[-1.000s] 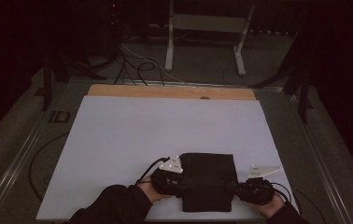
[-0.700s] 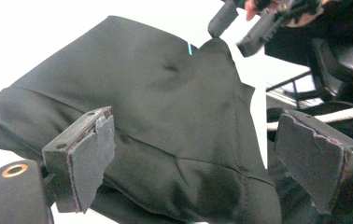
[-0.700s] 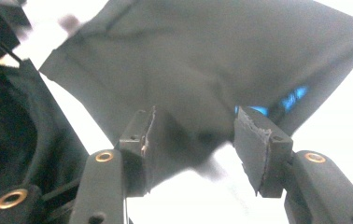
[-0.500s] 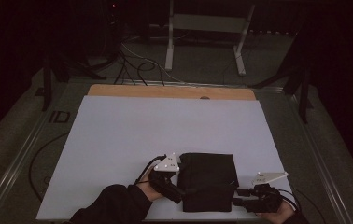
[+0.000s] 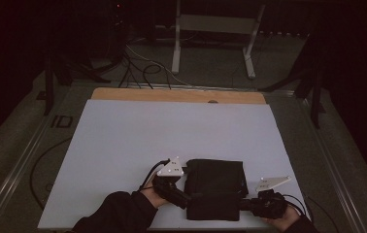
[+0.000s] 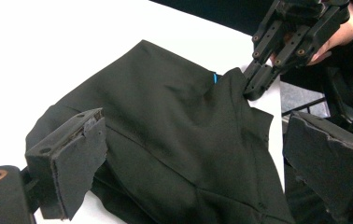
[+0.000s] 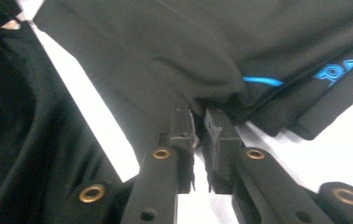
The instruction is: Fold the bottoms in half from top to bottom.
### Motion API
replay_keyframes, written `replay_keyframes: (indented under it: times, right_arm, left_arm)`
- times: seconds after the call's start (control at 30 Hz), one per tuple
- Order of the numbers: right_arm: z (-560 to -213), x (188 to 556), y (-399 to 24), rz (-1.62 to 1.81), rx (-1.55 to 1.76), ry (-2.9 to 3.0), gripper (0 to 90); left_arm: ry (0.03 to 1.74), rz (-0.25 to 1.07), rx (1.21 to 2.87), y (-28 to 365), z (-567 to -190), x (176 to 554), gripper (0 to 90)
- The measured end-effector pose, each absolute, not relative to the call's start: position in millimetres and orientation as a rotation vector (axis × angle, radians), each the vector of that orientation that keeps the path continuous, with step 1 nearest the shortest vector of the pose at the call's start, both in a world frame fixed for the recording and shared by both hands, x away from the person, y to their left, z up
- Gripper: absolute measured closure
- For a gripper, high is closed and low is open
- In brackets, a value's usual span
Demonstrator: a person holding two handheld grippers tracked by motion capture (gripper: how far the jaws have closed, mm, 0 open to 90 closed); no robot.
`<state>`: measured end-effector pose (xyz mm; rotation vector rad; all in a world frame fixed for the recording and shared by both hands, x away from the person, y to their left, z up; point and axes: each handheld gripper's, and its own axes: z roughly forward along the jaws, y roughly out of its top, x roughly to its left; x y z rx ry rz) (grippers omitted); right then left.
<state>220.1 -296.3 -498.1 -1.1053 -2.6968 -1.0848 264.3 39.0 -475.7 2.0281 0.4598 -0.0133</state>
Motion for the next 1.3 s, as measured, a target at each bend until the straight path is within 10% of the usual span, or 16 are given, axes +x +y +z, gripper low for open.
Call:
replay_keyframes:
  times: [0.63, 1.1, 1.3]
  right_arm:
    - [-489.8, 205.2, -297.2, -1.044, -1.172, -2.496, 83.4]
    - [-475.4, 210.6, -309.8, -1.114, -1.31, -2.689, 33.7]
    - [-471.8, 207.9, -305.8, -1.073, -1.231, -2.699, 57.7]
  left_arm:
    - [0.472, -0.001, 2.017, 41.4, -473.9, 265.1, 7.5]
    - [0.478, 0.032, 2.018, 40.7, -476.7, 266.1, 4.7]
    - [0.491, 0.039, 2.008, 42.3, -476.6, 266.3, 4.8]
